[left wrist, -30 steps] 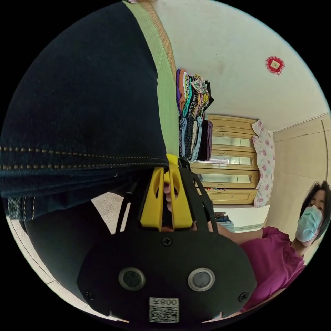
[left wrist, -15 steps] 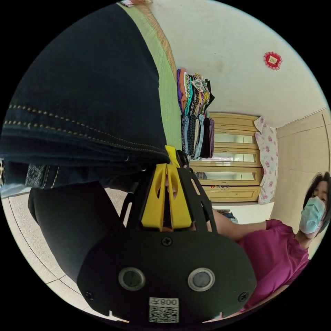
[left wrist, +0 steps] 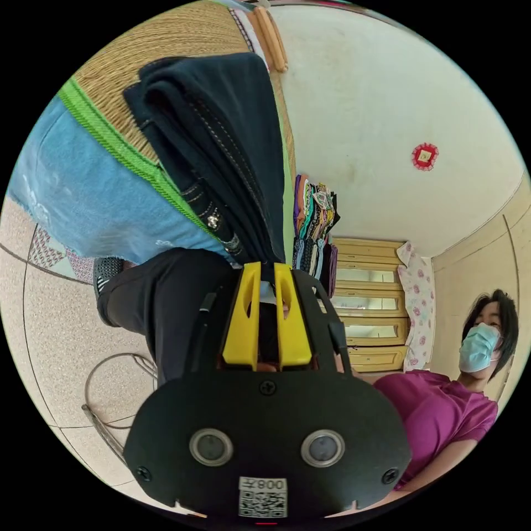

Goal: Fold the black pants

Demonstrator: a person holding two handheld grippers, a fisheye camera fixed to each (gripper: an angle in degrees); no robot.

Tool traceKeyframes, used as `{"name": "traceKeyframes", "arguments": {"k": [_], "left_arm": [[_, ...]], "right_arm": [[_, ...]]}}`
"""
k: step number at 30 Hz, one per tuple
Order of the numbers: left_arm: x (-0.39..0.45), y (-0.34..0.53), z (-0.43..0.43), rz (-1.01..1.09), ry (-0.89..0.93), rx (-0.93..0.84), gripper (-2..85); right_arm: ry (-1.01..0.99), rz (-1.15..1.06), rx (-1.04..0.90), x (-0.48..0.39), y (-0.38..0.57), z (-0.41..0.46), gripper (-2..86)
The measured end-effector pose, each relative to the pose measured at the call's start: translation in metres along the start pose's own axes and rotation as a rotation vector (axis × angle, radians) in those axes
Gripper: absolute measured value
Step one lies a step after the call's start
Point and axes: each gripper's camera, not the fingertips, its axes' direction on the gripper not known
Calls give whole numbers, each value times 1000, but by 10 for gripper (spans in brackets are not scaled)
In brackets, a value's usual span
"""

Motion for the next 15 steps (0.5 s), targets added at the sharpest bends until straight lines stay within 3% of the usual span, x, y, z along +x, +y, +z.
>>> {"name": "traceKeyframes", "arguments": {"k": [9,15], "left_arm": [[-32,15,-74,-97,92,218,81],[-47,22,-100,-140,91,241,96]], "right_arm": [[-3,-16,34,-12,15,-1,46],[-22,3,74,-10,31,-8,43]]}}
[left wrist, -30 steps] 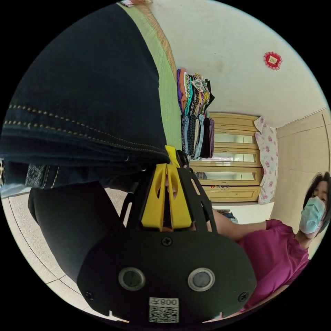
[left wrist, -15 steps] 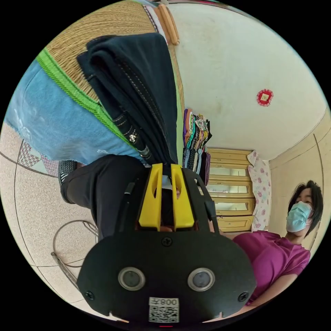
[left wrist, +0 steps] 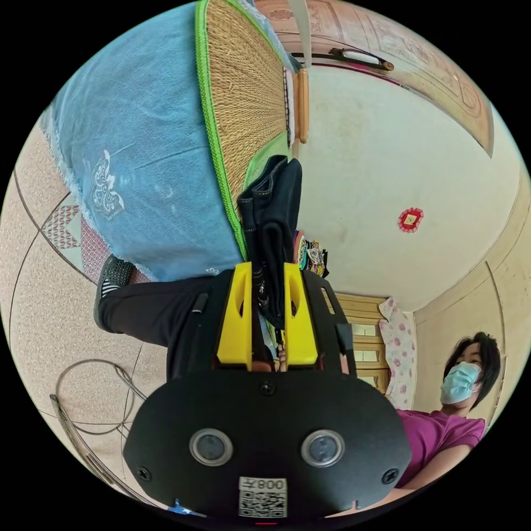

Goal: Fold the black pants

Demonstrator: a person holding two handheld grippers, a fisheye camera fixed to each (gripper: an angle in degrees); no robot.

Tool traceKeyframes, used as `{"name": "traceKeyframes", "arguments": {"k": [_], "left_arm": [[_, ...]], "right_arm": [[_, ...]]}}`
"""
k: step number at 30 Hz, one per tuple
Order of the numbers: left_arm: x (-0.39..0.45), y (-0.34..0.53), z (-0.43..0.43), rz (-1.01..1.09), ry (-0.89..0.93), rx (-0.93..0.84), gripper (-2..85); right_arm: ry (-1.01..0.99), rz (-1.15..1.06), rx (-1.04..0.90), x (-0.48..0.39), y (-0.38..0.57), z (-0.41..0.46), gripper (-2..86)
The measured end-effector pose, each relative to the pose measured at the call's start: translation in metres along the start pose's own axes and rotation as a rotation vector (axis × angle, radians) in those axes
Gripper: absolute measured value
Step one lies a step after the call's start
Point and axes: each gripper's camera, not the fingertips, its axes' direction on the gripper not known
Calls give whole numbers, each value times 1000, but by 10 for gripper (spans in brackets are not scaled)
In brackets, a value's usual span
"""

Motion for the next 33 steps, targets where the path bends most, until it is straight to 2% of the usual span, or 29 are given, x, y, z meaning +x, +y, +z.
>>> {"name": "traceKeyframes", "arguments": {"k": [11,33], "left_arm": [[-8,-5,-21,-27,41,-21,116],[-6,-30,-59,-46,-21,-118,130]], "right_arm": [[23,15,7,-4,3,11,49],[151,9,-39,-1,-12,42,86]]}}
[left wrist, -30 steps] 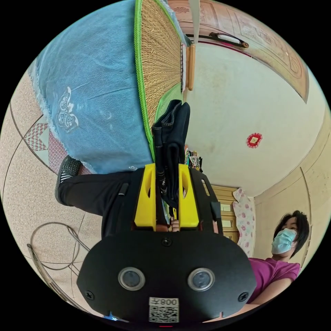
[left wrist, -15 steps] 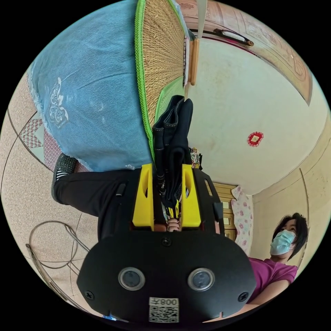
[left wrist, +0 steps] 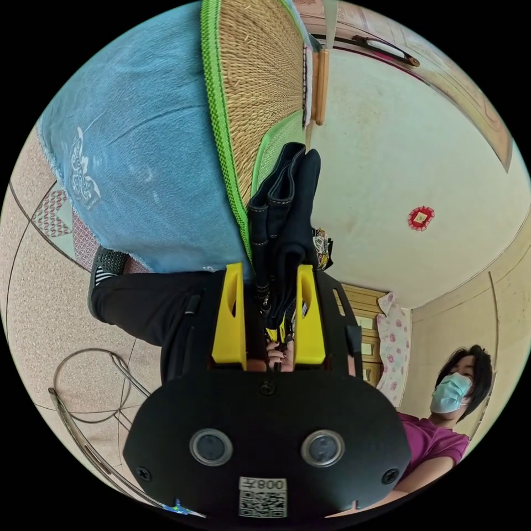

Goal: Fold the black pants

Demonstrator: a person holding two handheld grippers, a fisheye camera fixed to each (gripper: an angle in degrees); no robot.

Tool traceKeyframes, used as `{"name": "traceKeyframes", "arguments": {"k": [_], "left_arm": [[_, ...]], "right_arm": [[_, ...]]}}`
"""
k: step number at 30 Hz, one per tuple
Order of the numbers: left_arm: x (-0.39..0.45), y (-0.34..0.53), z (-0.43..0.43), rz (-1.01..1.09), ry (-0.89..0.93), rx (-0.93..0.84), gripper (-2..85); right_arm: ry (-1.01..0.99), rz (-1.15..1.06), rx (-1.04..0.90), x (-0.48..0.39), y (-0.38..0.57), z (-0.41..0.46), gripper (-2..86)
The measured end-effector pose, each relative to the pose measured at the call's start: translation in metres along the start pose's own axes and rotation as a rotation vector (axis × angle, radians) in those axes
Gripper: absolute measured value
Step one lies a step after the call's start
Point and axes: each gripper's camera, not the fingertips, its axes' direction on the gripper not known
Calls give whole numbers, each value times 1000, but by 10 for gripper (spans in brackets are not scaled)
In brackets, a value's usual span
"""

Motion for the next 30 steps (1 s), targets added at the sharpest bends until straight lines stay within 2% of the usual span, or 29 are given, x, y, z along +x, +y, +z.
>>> {"name": "traceKeyframes", "arguments": {"k": [12,24,30], "left_arm": [[2,-8,-13,-9,24,-24,118],[-6,-8,-18,30,134,-28,130],[2,-18,-10,57,112,-35,148]], "right_arm": [[-49,3,-2,-2,-8,5,73],[-98,-2,12,0,-17,-2,75],[-90,3,11,2,-25,-7,85]]}}
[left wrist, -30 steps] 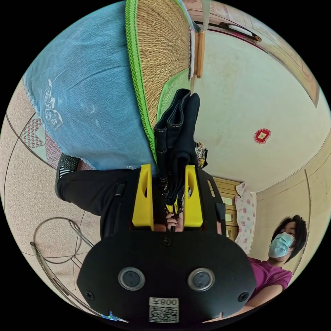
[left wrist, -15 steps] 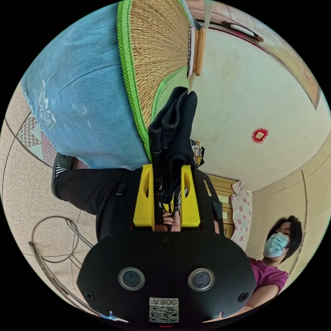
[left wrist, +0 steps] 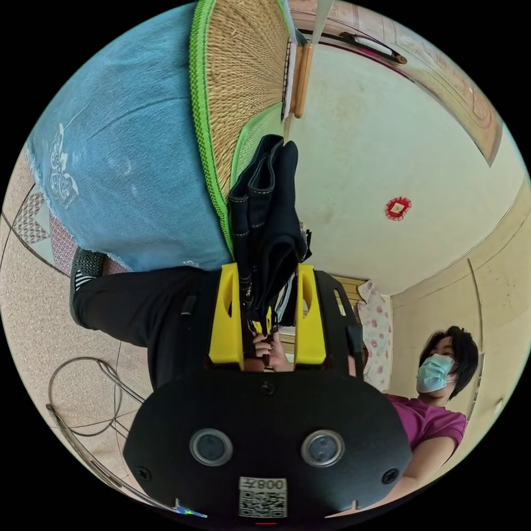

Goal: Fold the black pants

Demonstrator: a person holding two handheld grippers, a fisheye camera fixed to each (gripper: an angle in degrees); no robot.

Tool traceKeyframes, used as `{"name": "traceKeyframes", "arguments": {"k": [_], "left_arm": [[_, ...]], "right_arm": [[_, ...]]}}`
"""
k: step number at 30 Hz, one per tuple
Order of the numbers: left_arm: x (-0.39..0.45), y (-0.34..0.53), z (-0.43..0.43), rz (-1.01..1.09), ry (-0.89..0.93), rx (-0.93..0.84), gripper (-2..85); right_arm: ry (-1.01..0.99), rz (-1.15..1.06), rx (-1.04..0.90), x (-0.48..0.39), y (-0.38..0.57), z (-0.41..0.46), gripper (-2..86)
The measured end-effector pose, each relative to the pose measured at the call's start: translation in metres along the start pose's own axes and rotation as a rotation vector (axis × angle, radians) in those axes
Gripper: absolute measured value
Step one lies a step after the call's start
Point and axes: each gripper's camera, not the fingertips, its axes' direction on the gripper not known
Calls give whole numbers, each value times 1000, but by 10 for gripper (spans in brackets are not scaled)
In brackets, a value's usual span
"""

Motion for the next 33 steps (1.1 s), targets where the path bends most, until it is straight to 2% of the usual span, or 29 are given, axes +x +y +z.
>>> {"name": "traceKeyframes", "arguments": {"k": [5,14,24,33], "left_arm": [[2,-13,12,-11,-34,-25,161],[-4,-25,33,-1,47,0,191],[-20,-50,81,-89,-18,39,97],[-10,-54,135,-70,-75,69,80]], "right_arm": [[5,9,-19,4,-12,2,83],[-19,30,-16,15,-26,-16,73],[-25,34,-23,23,-40,-45,68],[12,-34,-50,13,-41,-84,55]]}}
